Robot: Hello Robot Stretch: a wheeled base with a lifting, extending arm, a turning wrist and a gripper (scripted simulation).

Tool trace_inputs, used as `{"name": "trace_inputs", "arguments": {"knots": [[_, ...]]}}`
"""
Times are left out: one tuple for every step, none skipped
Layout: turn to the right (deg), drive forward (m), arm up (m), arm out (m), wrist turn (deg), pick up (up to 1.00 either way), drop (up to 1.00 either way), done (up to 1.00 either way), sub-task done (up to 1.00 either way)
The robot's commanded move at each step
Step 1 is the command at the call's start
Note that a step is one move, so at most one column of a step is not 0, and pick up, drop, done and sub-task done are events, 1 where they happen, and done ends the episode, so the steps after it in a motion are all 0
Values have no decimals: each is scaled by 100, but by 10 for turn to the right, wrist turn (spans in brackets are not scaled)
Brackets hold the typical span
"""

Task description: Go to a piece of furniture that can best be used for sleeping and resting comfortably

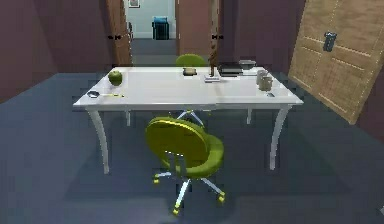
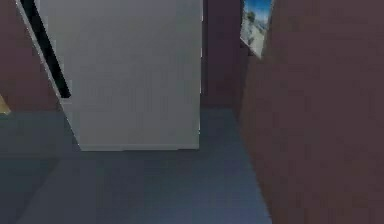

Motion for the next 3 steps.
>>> {"name": "trace_inputs", "arguments": {"knots": [[-450,0,0,0,0,0,0,0,0],[-60,0,0,0,0,0,0,0,0],[0,100,0,0,0,0,0,0,0]]}}
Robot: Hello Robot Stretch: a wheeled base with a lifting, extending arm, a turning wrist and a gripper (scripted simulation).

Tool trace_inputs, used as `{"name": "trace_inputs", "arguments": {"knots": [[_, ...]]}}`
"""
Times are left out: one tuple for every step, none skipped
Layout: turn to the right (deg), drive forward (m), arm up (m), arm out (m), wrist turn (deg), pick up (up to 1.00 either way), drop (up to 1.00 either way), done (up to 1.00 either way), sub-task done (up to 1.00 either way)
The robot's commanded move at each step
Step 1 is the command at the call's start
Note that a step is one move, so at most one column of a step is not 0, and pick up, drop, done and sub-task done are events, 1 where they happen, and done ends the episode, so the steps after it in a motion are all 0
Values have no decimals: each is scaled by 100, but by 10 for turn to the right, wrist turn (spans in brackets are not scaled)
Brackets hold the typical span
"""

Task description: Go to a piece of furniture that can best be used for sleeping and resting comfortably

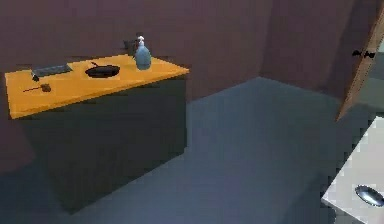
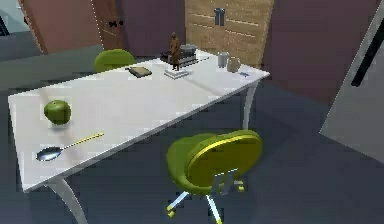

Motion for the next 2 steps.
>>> {"name": "trace_inputs", "arguments": {"knots": [[-30,0,0,0,0,0,0,0,0],[0,85,0,0,0,0,0,0,0]]}}
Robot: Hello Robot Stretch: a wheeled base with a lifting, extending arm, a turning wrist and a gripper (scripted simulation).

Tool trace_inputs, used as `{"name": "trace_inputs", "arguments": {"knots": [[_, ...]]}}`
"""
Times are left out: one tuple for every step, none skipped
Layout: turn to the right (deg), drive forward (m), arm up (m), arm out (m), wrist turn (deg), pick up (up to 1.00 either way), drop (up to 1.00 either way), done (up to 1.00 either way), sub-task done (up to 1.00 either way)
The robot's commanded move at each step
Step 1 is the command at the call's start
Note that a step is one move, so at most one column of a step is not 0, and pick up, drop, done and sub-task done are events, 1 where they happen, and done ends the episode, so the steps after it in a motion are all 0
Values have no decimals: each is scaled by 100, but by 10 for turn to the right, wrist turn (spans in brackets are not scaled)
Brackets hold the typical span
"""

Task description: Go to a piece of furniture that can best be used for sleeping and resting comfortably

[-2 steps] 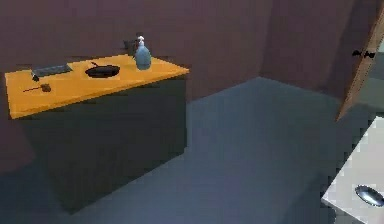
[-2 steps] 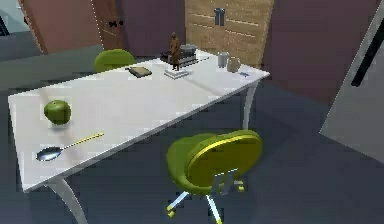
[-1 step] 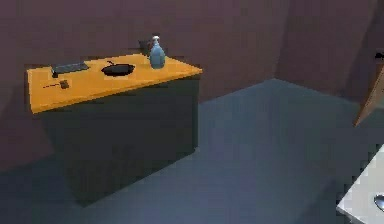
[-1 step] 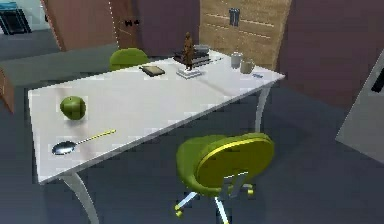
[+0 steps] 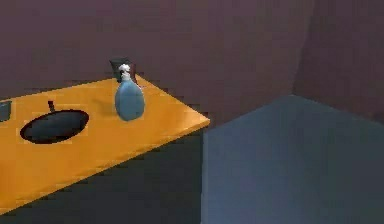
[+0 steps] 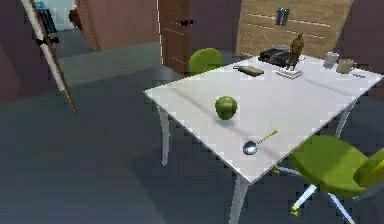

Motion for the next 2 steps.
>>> {"name": "trace_inputs", "arguments": {"knots": [[450,0,0,0,0,0,0,0,0],[60,0,0,0,0,0,0,0,0]]}}
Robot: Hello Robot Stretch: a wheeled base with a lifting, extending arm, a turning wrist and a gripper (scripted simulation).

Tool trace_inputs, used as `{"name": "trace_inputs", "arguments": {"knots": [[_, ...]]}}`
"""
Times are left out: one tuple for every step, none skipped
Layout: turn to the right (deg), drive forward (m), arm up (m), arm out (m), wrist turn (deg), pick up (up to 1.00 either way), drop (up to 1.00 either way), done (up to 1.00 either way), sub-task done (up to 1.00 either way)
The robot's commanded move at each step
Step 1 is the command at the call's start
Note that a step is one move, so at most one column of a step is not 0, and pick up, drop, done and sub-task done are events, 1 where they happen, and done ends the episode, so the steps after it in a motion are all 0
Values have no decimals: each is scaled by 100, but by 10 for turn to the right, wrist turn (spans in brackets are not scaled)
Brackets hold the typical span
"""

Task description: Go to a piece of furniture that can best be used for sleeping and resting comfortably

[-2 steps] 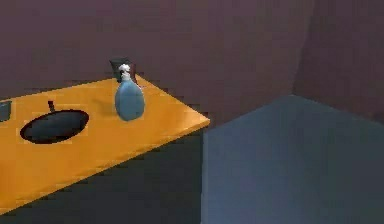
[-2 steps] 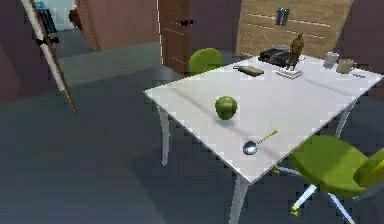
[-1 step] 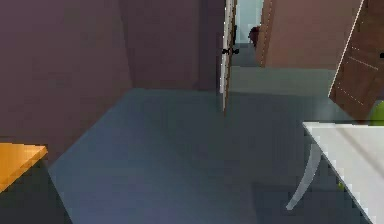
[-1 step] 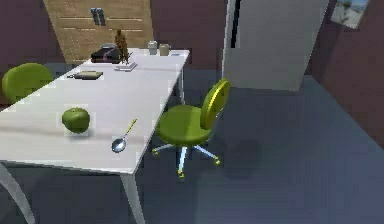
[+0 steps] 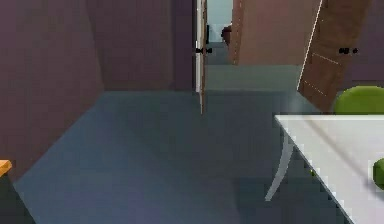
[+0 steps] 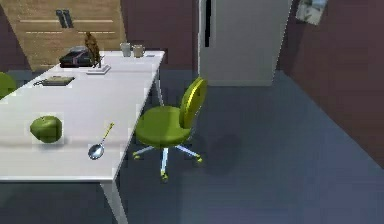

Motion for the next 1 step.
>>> {"name": "trace_inputs", "arguments": {"knots": [[0,100,0,0,0,0,0,0,0]]}}
